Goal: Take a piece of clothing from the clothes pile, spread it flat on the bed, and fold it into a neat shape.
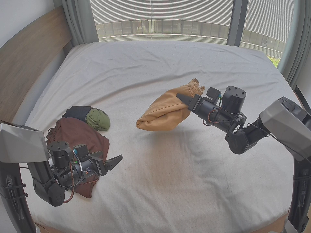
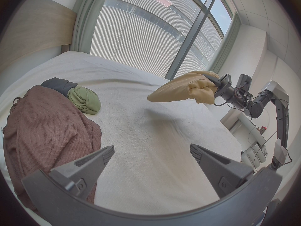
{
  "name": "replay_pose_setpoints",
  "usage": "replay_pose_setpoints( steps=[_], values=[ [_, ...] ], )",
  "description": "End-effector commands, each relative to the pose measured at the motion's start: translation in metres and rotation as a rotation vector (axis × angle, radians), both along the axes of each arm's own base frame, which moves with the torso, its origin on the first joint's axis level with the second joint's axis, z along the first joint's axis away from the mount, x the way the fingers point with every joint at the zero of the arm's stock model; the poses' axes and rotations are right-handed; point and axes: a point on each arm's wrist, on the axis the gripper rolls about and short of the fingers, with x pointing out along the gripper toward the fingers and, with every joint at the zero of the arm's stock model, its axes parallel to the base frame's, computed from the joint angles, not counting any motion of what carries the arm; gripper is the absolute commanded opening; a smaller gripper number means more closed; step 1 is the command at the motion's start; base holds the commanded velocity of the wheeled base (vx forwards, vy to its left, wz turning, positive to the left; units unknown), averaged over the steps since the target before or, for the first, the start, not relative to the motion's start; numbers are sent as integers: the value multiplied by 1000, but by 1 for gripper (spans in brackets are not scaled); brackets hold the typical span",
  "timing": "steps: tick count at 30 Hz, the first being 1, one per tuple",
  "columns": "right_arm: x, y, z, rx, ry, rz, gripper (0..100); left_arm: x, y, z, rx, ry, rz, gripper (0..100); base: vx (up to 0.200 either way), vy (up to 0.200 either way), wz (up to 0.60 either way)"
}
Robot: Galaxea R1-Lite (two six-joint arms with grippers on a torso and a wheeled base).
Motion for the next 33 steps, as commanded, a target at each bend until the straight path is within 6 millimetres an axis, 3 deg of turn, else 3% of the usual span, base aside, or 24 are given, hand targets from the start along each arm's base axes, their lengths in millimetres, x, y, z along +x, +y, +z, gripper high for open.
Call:
replay_pose_setpoints(
  steps=[1, 17, 27, 30, 33],
  values=[
    [12, 2, -12, -4, 9, -7, 0, 0, 0, 0, -1, 1, 1, 100, 0, 0, 0],
    [44, 6, -2, 1, -2, -23, 0, 1, 2, -1, -3, 4, 4, 100, 0, 0, 0],
    [85, 10, 10, 8, -23, -45, 0, 0, 2, -2, -4, 10, 5, 100, 0, 0, 0],
    [94, 9, 4, 5, -17, -53, 0, 0, 2, -1, -4, 10, 5, 100, 0, 0, 0],
    [103, 6, -22, -11, 24, -63, 0, -1, 2, -2, -4, 13, 5, 100, 0, 0, 0]
  ],
)
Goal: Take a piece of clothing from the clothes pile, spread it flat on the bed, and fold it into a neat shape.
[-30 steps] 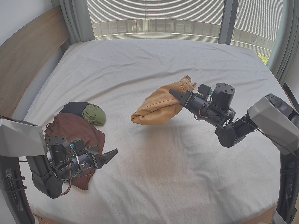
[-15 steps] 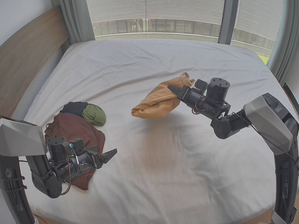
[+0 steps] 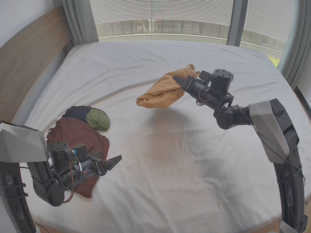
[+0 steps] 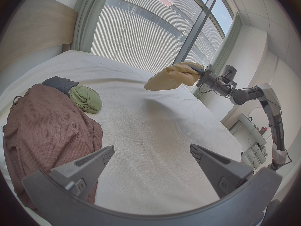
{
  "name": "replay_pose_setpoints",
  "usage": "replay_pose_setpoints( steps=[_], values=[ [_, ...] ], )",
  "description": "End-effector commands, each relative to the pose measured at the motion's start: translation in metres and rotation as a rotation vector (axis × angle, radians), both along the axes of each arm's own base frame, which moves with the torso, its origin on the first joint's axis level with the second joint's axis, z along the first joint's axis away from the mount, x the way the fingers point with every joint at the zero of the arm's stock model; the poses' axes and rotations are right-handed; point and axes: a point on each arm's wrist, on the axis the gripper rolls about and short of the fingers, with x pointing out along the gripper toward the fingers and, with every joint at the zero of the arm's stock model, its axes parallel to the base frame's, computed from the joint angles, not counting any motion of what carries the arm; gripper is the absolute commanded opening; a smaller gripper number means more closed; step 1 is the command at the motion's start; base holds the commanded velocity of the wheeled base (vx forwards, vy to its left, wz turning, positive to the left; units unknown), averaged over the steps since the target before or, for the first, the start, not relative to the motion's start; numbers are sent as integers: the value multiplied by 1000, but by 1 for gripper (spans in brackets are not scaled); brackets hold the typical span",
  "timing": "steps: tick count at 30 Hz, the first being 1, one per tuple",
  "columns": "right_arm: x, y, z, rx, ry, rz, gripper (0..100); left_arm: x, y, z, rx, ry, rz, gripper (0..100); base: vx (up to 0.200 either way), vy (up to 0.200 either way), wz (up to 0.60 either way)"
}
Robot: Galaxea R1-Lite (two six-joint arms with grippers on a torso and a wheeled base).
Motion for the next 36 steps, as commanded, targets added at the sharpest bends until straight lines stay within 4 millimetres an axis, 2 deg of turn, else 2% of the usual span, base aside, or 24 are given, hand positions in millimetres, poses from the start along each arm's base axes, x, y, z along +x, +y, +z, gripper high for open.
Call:
replay_pose_setpoints(
  steps=[1, 4, 5, 6, 9, 11, 12, 16, 18, 20, 24, 34, 36],
  values=[
    [22, -5, -53, -31, 82, -22, 0, -1, 0, -1, 0, 7, 0, 100, 0, 0, 0],
    [27, -9, -78, -46, 126, -31, 0, 0, 0, -5, 4, 16, 0, 100, 0, 0, 0],
    [27, -9, -78, -46, 126, -31, 0, 0, 0, -5, 4, 16, 0, 100, 0, 0, 0],
    [30, -14, -94, -55, 152, -42, 0, 0, 0, -5, 4, 18, -1, 100, 0, 0, 0],
    [33, -19, -109, -63, 174, -55, 0, 0, 0, -5, 3, 16, -1, 100, 0, 0, 0],
    [35, -23, -107, -60, 169, -65, 0, 0, 0, -5, 4, 16, 0, 100, 0, 0, 0],
    [32, -27, -113, -70, 193, -71, 0, -1, 0, -5, 3, 16, -3, 100, 0, 0, 0],
    [20, -30, -112, -85, 228, -75, 0, 0, 0, -5, 2, 17, -3, 100, 0, 0, 0],
    [8, -31, -119, -96, 244, -71, 0, 0, 0, -5, 2, 16, -3, 100, 0, 0, 0],
    [4, -31, -122, -96, 242, -69, 0, 0, 0, -5, 2, 16, -3, 100, 0, 0, 0],
    [-10, -31, -139, -109, 275, -63, 0, 0, 0, -4, 2, 16, -3, 100, 0, 0, 0],
    [-14, -32, -149, -103, 258, -75, 0, 0, 0, -4, 1, 14, -3, 100, 0, 0, 0],
    [-14, -32, -159, -108, 274, -77, 0, 0, 0, -4, 1, 14, -3, 100, 0, 0, 0]
  ],
)
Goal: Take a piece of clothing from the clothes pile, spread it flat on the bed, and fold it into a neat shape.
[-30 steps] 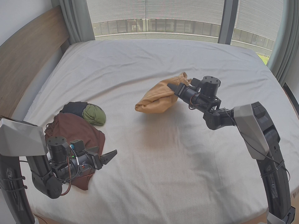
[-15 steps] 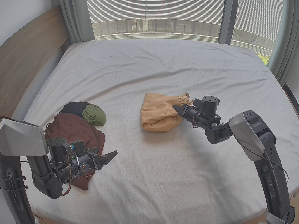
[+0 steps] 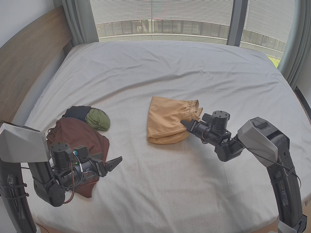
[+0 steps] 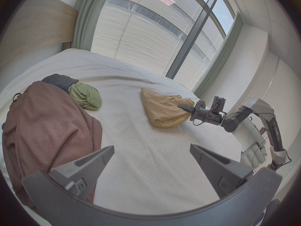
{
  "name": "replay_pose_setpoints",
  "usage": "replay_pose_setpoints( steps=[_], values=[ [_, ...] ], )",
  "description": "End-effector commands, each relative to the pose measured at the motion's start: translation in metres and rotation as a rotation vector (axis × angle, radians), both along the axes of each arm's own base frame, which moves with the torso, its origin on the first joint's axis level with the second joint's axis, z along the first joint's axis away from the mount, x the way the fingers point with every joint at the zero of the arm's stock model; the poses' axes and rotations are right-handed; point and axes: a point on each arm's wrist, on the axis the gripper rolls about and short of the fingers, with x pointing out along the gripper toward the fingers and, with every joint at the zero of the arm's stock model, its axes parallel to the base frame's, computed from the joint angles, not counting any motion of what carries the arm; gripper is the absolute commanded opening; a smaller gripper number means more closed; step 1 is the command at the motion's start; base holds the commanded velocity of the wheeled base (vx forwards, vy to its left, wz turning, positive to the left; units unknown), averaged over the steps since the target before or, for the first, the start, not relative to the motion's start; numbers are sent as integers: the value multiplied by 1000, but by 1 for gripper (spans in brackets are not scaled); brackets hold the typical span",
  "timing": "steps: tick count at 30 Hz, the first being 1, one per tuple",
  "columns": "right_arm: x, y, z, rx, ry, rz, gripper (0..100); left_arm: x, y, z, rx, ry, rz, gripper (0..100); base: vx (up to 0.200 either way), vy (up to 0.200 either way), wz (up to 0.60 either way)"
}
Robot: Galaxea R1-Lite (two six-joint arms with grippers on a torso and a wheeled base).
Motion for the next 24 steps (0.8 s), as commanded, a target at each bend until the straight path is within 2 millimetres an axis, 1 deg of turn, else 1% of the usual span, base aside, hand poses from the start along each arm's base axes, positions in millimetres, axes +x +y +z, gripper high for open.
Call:
replay_pose_setpoints(
  steps=[1, 5, 17, 22, 23, 24],
  values=[
    [-1, -1, -10, -7, 22, -2, 0, 0, 0, 0, -1, 0, 0, 100, 0, 0, 0],
    [-1, -2, -11, -7, 22, -3, 0, 0, 0, 0, -1, 0, 0, 100, 0, 0, 0],
    [-3, -5, -23, -20, 45, -32, 0, 0, 0, 1, 0, -5, 0, 100, 0, 0, 0],
    [-2, -5, -21, -13, 22, -34, 0, 0, 0, 1, -1, -7, 0, 100, 0, 0, 0],
    [-3, -5, -21, -14, 22, -33, 100, 0, 0, 1, -1, -7, 0, 100, 0, 0, 0],
    [-3, -5, -21, -13, 22, -34, 100, 0, 0, 1, -1, -7, 0, 100, 0, 0, 0]
  ],
)
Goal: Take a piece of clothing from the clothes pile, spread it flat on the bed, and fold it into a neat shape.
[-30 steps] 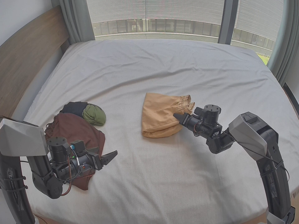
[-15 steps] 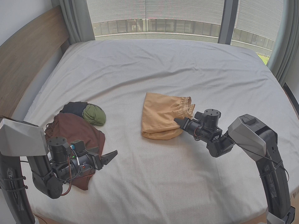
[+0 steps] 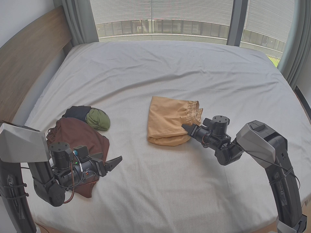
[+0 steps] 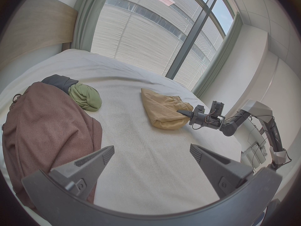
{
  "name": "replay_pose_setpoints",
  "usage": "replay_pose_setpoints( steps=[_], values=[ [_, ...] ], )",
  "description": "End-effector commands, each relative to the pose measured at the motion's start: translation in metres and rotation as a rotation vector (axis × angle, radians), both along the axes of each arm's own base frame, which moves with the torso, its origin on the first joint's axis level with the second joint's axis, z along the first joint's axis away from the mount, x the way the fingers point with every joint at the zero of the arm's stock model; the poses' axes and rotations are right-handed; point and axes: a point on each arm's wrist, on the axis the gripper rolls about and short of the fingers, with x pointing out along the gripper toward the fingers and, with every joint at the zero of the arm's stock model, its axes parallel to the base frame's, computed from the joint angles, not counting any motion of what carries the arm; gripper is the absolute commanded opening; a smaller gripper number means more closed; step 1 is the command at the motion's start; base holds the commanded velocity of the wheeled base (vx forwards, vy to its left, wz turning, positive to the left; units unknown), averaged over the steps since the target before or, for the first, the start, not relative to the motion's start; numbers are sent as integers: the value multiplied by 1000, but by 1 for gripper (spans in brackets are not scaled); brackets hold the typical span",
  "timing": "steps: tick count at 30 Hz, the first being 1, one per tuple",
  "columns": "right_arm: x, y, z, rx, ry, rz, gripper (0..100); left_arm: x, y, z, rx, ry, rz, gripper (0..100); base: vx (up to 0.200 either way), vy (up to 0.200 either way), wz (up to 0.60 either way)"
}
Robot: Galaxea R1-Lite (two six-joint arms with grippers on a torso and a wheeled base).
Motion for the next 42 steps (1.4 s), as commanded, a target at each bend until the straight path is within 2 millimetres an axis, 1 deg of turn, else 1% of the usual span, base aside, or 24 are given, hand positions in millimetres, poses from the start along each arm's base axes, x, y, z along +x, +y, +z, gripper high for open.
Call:
replay_pose_setpoints(
  steps=[1, 3, 5, 8, 10, 14, 15, 17, 18, 21, 23, 25, 26, 27, 28, 30, 32, 33, 34, 35, 36, 40, 42],
  values=[
    [-1, -1, -3, -3, 6, 0, 100, 0, 0, 1, -1, -4, 1, 100, 0, 0, 0],
    [-4, -4, -4, -14, 12, -4, 100, 0, 0, 1, -2, -5, 1, 100, 0, 0, 0],
    [-7, -12, -7, -31, 18, -16, 100, 0, 0, 1, -2, -5, 2, 100, 0, 0, 0],
    [-5, -33, 2, -44, -8, -55, 100, 0, 0, 1, -2, -5, 2, 100, 0, 0, 0],
    [-4, -50, 14, -46, -28, -88, 100, 0, 0, 1, -1, -5, 2, 100, 0, 0, 0],
    [0, -73, 38, -37, -104, -137, 100, 0, 0, 2, -2, -7, 4, 100, 0, 0, 0],
    [1, -75, 45, -32, -128, -142, 100, 0, 0, 1, -1, -5, 4, 100, 0, 0, 0],
    [0, -75, 60, -22, -167, -142, 100, 0, 0, 2, -2, -7, 2, 100, 0, 0, 0],
    [0, -76, 64, -20, -176, -142, 100, 1, 0, 2, -2, -8, 4, 100, 0, 0, 0],
    [-2, -70, 81, -10, -208, -131, 100, 1, 0, 2, -2, -8, 4, 100, 0, 0, 0],
    [-5, -63, 89, -1, -221, -117, 100, 1, 0, 2, -2, -8, 2, 100, 0, 0, 0],
    [-8, -50, 92, 3, -223, -90, 100, 1, 0, 2, -2, -8, 4, 100, 0, 0, 0],
    [-10, -42, 91, 4, -220, -73, 100, 1, 0, 2, -2, -8, 4, 100, 0, 0, 0],
    [-10, -42, 91, 4, -220, -73, 100, 1, 0, 2, -2, -8, 4, 100, 0, 0, 0],
    [-11, -34, 88, 4, -217, -55, 100, 1, 0, 1, -1, -5, 4, 100, 0, 0, 0],
    [-12, -25, 86, 5, -215, -38, 100, 1, 0, 1, -1, -5, 4, 100, 0, 0, 0],
    [-11, -19, 72, -1, -192, -25, 100, 1, 0, 1, -3, -4, 3, 100, 0, 0, 0],
    [-11, -19, 72, -1, -192, -25, 100, 1, 0, 1, -3, -4, 3, 100, 0, 0, 0],
    [-9, -14, 62, -4, -179, -17, 100, 2, 0, 0, -2, -3, 4, 100, 0, 0, 0],
    [-9, -12, 60, -6, -175, -14, 100, 2, 1, 0, -3, -3, 4, 100, 0, 0, 0],
    [-8, -10, 51, -11, -159, -8, 100, 2, 1, 0, -2, -3, 7, 100, 0, 0, 0],
    [-7, -8, 32, -28, -116, -4, 100, 2, 2, 0, -3, -3, 10, 100, 0, 0, 0],
    [-5, -8, 18, -47, -95, -4, 100, 2, 2, 0, -3, -3, 9, 100, 0, 0, 0]
  ],
)
